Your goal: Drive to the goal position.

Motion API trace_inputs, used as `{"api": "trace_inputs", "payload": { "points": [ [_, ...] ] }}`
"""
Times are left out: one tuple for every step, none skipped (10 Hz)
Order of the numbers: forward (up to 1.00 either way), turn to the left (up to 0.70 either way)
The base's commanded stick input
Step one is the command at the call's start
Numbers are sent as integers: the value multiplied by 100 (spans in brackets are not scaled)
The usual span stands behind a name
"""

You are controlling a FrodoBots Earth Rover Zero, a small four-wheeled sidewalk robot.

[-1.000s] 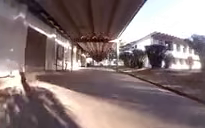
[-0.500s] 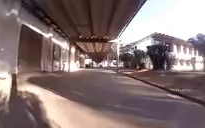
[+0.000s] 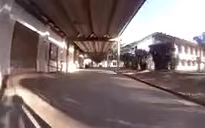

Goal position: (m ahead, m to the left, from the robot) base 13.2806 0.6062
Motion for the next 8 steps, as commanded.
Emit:
{"api": "trace_inputs", "payload": {
  "points": [
    [85,0],
    [85,0],
    [85,0],
    [85,0],
    [85,0],
    [85,0],
    [85,0],
    [85,0]
  ]
}}
